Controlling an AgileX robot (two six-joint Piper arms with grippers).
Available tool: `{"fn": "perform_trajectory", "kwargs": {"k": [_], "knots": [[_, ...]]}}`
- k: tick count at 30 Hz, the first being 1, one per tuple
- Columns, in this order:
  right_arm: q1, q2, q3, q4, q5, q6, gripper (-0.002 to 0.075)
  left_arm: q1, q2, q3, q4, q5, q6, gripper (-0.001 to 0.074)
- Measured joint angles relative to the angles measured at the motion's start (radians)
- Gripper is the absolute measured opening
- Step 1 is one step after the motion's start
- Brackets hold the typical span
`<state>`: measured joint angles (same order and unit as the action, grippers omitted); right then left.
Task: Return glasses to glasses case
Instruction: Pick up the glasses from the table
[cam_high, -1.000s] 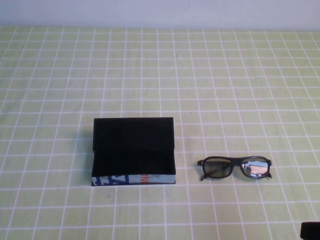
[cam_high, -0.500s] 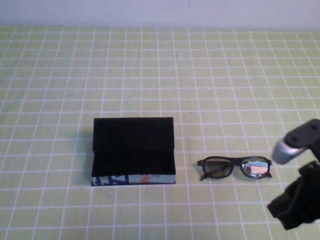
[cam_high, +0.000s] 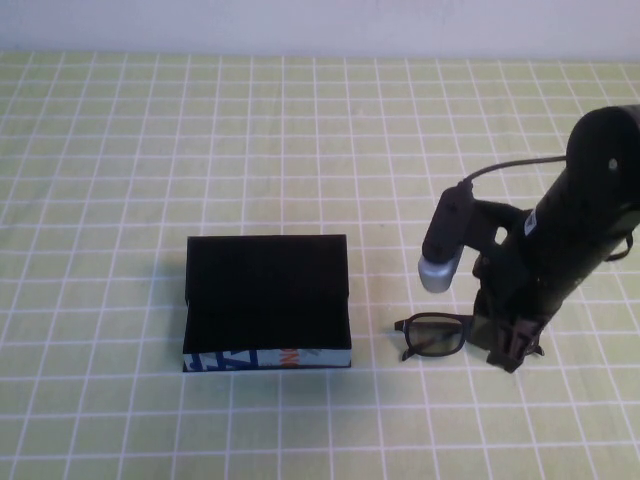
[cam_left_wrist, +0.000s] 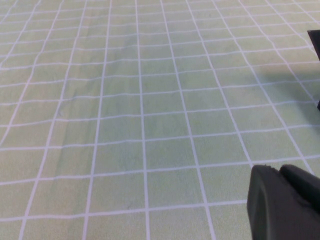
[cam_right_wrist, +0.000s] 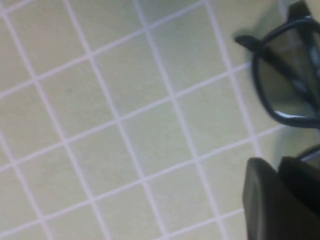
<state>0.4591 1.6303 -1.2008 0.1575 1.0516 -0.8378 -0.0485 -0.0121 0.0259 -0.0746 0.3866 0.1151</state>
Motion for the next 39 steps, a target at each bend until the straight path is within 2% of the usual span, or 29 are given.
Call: {"fn": "perform_trajectory", "kwargs": {"k": [3, 8, 11, 13, 18, 39], "knots": [[-0.031, 0.039, -0.05, -0.031, 0.0, -0.114, 0.0098, 0.0, 0.0, 0.0, 0.0, 0.0, 0.0, -0.0002], [-0.052, 0.093, -0.113, -0.065, -0.021, -0.323, 0.03, 0.0, 0.0, 0.0, 0.0, 0.0, 0.0, -0.0002], [-0.052, 0.137, -0.141, -0.074, -0.035, -0.372, 0.0386, 0.0, 0.0, 0.0, 0.0, 0.0, 0.0, -0.0002], [-0.052, 0.166, -0.159, -0.076, -0.035, -0.382, 0.0417, 0.0, 0.0, 0.0, 0.0, 0.0, 0.0, -0.0002], [-0.052, 0.23, -0.177, -0.078, -0.028, -0.388, 0.0439, 0.0, 0.0, 0.0, 0.0, 0.0, 0.0, -0.0002], [-0.068, 0.304, -0.187, -0.094, -0.028, -0.39, 0.0436, 0.0, 0.0, 0.0, 0.0, 0.0, 0.0, -0.0002]]}}
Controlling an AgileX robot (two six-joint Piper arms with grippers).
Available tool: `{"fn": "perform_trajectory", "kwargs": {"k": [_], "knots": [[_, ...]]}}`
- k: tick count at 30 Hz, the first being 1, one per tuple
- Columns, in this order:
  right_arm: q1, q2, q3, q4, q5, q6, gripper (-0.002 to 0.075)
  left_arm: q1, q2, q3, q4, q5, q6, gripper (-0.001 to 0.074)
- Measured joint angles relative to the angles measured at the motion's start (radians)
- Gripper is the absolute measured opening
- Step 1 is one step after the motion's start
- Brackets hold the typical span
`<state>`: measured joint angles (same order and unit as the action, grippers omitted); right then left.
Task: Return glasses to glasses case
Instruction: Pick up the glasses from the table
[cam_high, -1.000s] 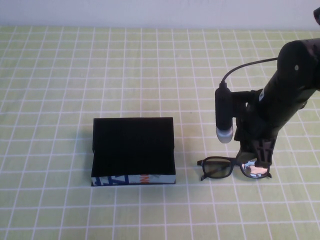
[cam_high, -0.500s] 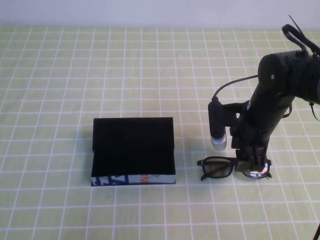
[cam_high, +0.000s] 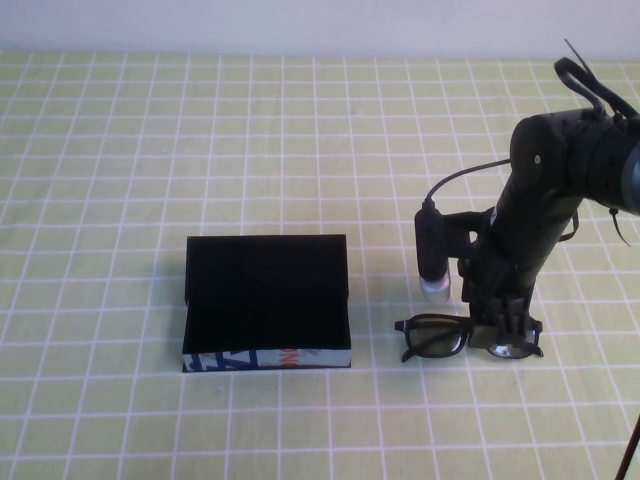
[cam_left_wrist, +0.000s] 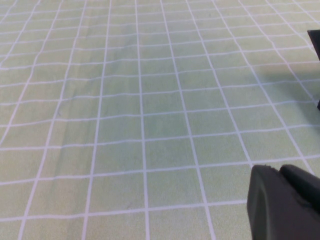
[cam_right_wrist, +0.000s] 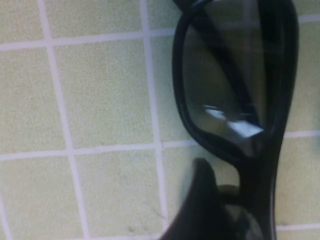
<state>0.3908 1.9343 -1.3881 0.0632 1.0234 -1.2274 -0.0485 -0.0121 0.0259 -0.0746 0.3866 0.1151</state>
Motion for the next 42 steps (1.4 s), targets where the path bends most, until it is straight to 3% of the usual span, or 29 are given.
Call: {"fn": "perform_trajectory", "kwargs": {"k": [16, 24, 33, 42], "knots": [[0.0, 0.013, 0.0, 0.03, -0.006, 0.002, 0.043, 0.0, 0.0, 0.0, 0.0, 0.0, 0.0, -0.0002], [0.0, 0.013, 0.0, 0.024, 0.012, 0.004, 0.0344, 0.0, 0.0, 0.0, 0.0, 0.0, 0.0, -0.0002], [0.0, 0.013, 0.0, 0.006, 0.014, 0.012, 0.0311, 0.0, 0.0, 0.0, 0.0, 0.0, 0.0, -0.0002], [0.0, 0.013, 0.0, 0.001, 0.016, 0.03, 0.02, 0.0, 0.0, 0.0, 0.0, 0.0, 0.0, -0.0002]]}}
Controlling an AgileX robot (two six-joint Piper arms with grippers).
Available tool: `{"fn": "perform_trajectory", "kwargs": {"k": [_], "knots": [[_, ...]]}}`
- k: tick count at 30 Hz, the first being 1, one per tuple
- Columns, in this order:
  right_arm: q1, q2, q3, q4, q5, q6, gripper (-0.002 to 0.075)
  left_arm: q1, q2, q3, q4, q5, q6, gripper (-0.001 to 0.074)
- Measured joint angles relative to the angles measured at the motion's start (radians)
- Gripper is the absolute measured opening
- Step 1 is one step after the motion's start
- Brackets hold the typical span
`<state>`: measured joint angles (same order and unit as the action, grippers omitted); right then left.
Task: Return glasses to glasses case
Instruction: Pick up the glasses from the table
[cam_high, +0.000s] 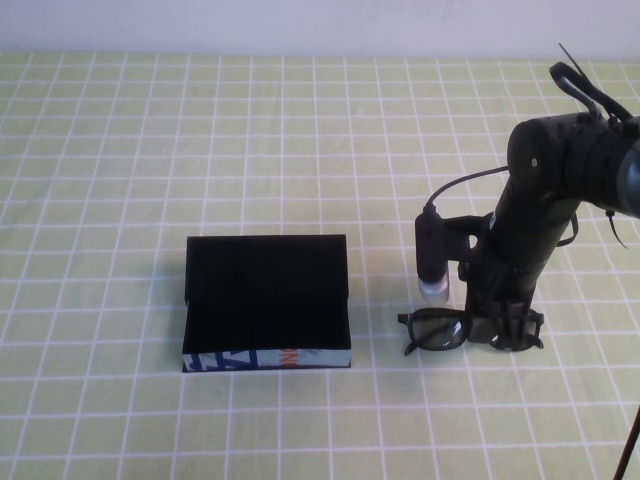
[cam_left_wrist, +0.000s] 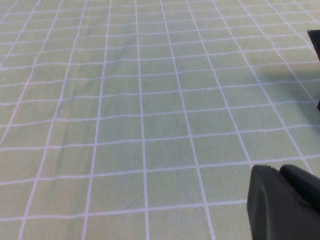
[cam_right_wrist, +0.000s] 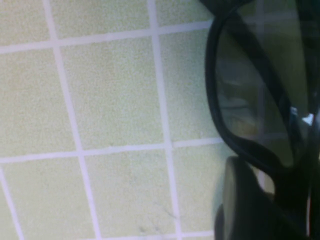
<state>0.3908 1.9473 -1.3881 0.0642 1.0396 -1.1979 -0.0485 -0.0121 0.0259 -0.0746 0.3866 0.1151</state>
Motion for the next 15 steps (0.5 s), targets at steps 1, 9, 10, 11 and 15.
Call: {"fn": "perform_trajectory", "kwargs": {"k": [1, 9, 10, 11, 15], "knots": [[0.0, 0.0, 0.0, 0.0, 0.002, 0.0, 0.0192, 0.0, 0.0, 0.0, 0.0, 0.0, 0.0, -0.0002], [0.0, 0.0, 0.0, 0.0, 0.025, 0.003, 0.0071, 0.0, 0.0, 0.0, 0.0, 0.0, 0.0, -0.0002], [0.0, 0.0, -0.002, 0.0, 0.03, 0.004, 0.0064, 0.0, 0.0, 0.0, 0.0, 0.0, 0.0, -0.0002], [0.0, 0.0, -0.002, 0.0, 0.037, 0.004, 0.0064, 0.0, 0.0, 0.0, 0.0, 0.0, 0.0, -0.0002], [0.0, 0.0, -0.002, -0.002, 0.08, 0.004, 0.0064, 0.0, 0.0, 0.0, 0.0, 0.0, 0.0, -0.0002]]}}
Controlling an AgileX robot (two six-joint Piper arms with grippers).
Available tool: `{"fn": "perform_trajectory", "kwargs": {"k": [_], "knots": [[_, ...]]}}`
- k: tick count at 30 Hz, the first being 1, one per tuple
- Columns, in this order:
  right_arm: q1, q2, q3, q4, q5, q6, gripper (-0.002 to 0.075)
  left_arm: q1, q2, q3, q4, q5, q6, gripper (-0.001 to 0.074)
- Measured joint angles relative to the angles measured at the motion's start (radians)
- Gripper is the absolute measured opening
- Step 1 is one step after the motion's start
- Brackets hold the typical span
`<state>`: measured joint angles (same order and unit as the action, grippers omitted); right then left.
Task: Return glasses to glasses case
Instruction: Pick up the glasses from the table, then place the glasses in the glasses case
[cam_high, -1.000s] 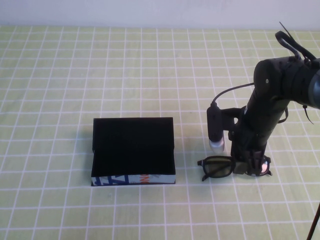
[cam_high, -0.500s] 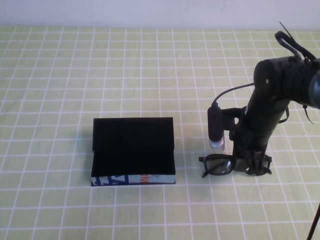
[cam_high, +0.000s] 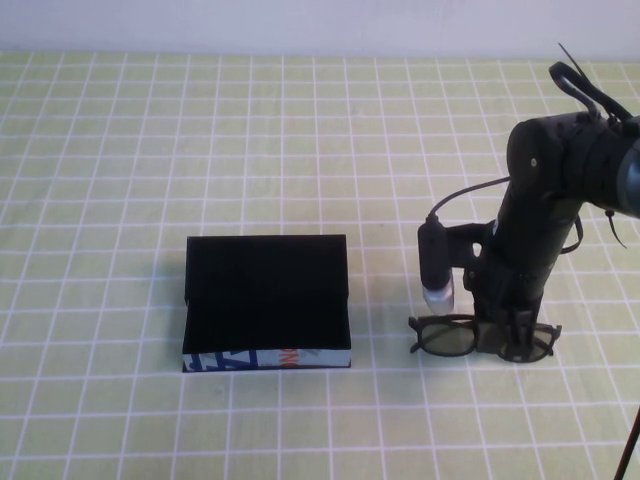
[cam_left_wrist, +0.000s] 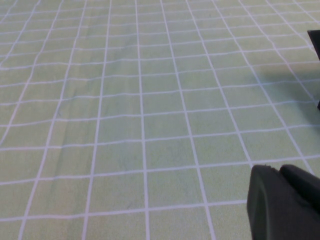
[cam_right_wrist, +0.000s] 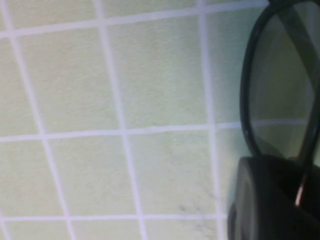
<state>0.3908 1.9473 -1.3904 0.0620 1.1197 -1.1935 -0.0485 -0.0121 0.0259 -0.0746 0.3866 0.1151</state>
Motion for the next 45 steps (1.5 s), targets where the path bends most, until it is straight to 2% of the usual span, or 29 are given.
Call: {"fn": "perform_trajectory", "kwargs": {"k": [5, 12, 18, 23, 31, 45], "knots": [[0.051, -0.035, -0.042, -0.007, 0.072, 0.04, 0.0063, 0.0, 0.0, 0.0, 0.0, 0.0, 0.0, -0.0002], [0.221, -0.046, -0.242, -0.009, 0.092, 0.176, 0.0063, 0.0, 0.0, 0.0, 0.0, 0.0, 0.0, -0.0002], [0.349, 0.038, -0.408, -0.025, 0.103, 0.261, 0.0063, 0.0, 0.0, 0.0, 0.0, 0.0, 0.0, -0.0002], [0.41, 0.146, -0.535, -0.052, 0.104, 0.315, 0.0063, 0.0, 0.0, 0.0, 0.0, 0.0, 0.0, -0.0002], [0.438, 0.252, -0.627, -0.087, 0.105, 0.358, 0.0062, 0.0, 0.0, 0.0, 0.0, 0.0, 0.0, -0.0002], [0.438, 0.322, -0.663, -0.094, 0.108, 0.36, 0.0062, 0.0, 0.0, 0.0, 0.0, 0.0, 0.0, -0.0002]]}}
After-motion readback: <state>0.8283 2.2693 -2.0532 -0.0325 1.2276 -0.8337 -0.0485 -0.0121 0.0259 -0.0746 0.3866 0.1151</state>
